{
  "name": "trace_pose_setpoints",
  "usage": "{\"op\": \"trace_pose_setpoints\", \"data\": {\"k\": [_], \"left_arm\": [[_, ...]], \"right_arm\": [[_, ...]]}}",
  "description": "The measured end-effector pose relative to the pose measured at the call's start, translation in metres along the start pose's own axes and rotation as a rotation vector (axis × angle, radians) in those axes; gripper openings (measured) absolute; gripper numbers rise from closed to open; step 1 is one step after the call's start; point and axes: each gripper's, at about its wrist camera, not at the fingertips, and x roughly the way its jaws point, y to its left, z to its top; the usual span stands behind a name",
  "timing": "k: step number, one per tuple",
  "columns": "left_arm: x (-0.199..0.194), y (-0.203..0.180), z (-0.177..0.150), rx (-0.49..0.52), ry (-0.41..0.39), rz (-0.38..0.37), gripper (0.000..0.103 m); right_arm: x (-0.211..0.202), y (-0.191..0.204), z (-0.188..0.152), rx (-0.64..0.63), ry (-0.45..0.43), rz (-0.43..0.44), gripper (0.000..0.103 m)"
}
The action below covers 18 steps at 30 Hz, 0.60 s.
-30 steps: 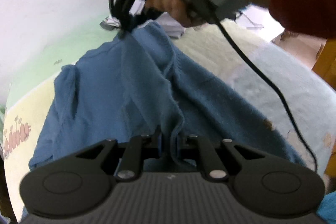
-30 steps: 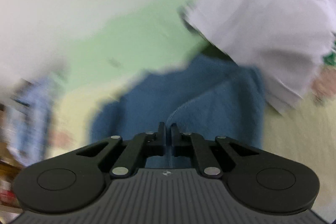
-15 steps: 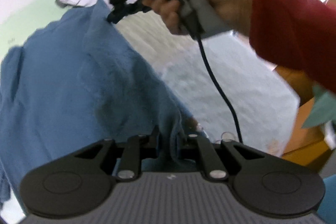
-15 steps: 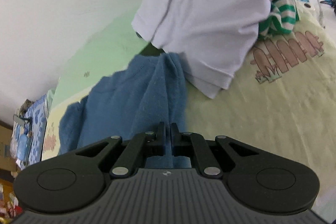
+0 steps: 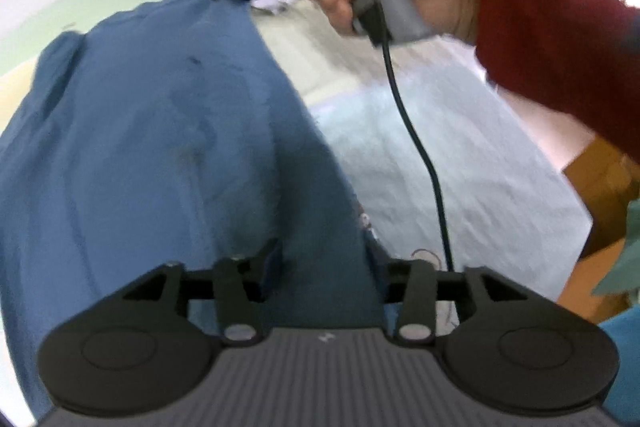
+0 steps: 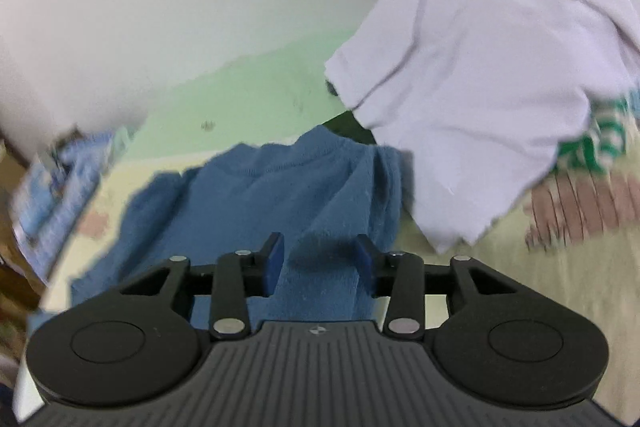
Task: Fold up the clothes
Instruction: 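Lower the sweater collar with the right gripper and open it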
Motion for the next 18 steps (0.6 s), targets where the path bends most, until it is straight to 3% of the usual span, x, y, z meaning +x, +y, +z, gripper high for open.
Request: {"op": "trace_pose_setpoints", "data": {"k": [1, 8, 10, 13, 15, 18], "left_arm": [[-0.008, 0.006, -0.001, -0.015, -0.015, 0.006, 0.059], [-0.046, 0.073, 0.017, -0.164, -0.142, 0.109, 0.059], [-0.05, 0.09, 0.028, -0.214, -0.181, 0.074, 0.059], [-0.056, 0.105, 0.037, -0.257, -0.222, -0.048, 0.067], [-0.053, 0.107, 0.04, -0.249, -0.24, -0.044, 0.072], [-0.027, 0.114, 0.051, -0.231, -0.203, -0.009, 0.07]], "right_arm": [[0.001, 0.003, 0.0, -0.038, 0.006, -0.017, 0.01], [0.0, 0.003, -0.004, -0.203, 0.006, -0.139, 0.01], [0.008, -0.001, -0.008, -0.216, 0.017, -0.145, 0.01], [0.013, -0.003, -0.011, -0.233, 0.008, -0.141, 0.013], [0.008, -0.005, -0.01, -0.22, -0.006, -0.134, 0.015], [-0.003, -0.014, -0.006, -0.155, -0.041, -0.122, 0.022]]}}
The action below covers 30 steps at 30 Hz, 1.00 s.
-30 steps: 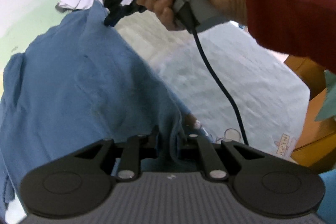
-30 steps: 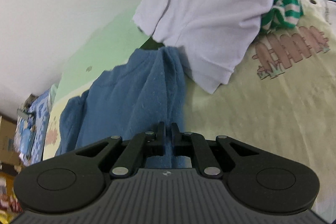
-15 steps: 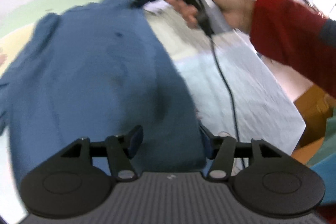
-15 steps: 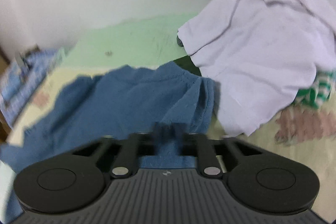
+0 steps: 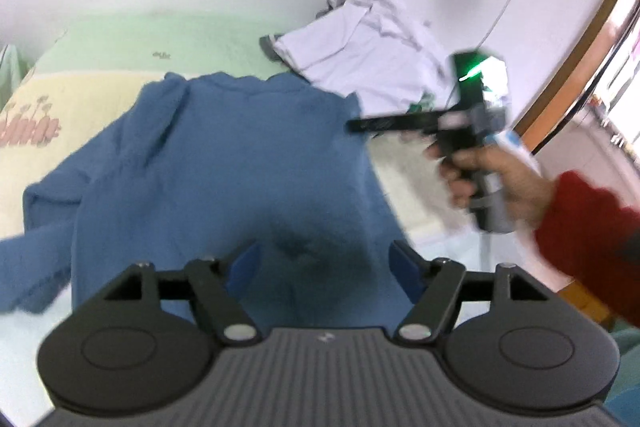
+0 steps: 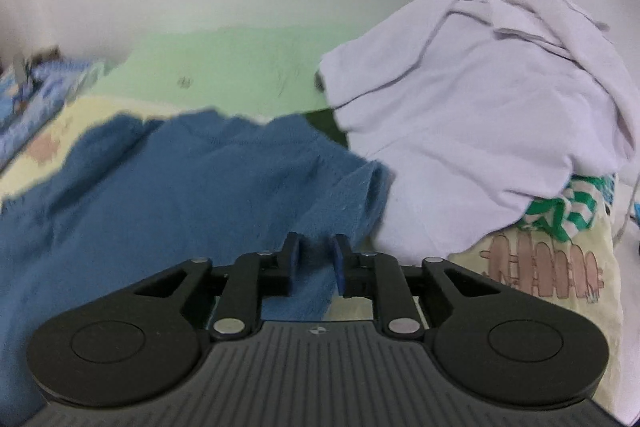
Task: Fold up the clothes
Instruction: 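Lower the sweater collar with the right gripper and open it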
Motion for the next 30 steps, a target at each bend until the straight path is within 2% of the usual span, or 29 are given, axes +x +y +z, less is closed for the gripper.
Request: {"op": "trace_pose_setpoints", "data": {"k": [1, 4, 7, 10, 12, 13, 14, 15, 16, 17, 21, 24, 27, 30], "left_arm": [[0.013, 0.002, 0.001, 0.0, 0.015, 0.006, 0.066], [0.049, 0.007, 0.002, 0.003, 0.045, 0.029, 0.065], [0.077, 0.009, 0.003, 0.004, 0.056, 0.062, 0.065], [0.088, 0.013, 0.005, -0.017, 0.063, 0.017, 0.065], [0.093, 0.006, 0.007, 0.005, 0.056, -0.02, 0.064], [0.095, 0.003, 0.007, 0.018, 0.052, -0.015, 0.057], [0.096, 0.0, 0.007, 0.031, 0.049, -0.003, 0.038], [0.097, -0.003, 0.007, 0.044, 0.046, 0.008, 0.023], [0.098, -0.005, 0.008, 0.057, 0.043, 0.02, 0.006], [0.099, -0.008, 0.008, 0.07, 0.04, 0.032, 0.006], [0.068, -0.01, 0.007, 0.038, -0.033, 0.038, 0.006], [0.04, -0.013, 0.006, 0.026, -0.093, 0.075, 0.006], [0.05, -0.014, 0.004, 0.046, -0.059, 0.118, 0.006], [0.072, -0.012, 0.0, 0.053, 0.004, 0.142, 0.006]], "right_arm": [[-0.001, -0.003, 0.001, 0.02, -0.006, 0.004, 0.023], [0.0, -0.009, 0.005, 0.062, -0.012, 0.002, 0.035], [0.009, -0.007, 0.007, 0.062, -0.018, -0.038, 0.036], [0.018, -0.011, 0.01, 0.115, -0.011, 0.01, 0.036], [0.025, -0.014, 0.01, 0.147, -0.002, 0.036, 0.035], [0.029, -0.013, 0.011, 0.144, 0.01, 0.032, 0.028], [0.033, -0.013, 0.012, 0.138, 0.023, 0.025, 0.02], [0.031, -0.011, 0.013, 0.129, 0.017, 0.02, 0.012], [0.028, -0.009, 0.014, 0.119, 0.007, 0.014, 0.011], [0.026, -0.007, 0.015, 0.109, -0.002, 0.009, 0.011], [0.015, -0.007, 0.024, 0.158, -0.048, 0.111, 0.011], [0.021, -0.005, 0.029, 0.188, -0.075, 0.158, 0.005], [0.049, 0.002, 0.026, 0.174, -0.029, 0.117, 0.005], [0.062, 0.011, 0.02, 0.099, -0.038, 0.069, 0.001]]}}
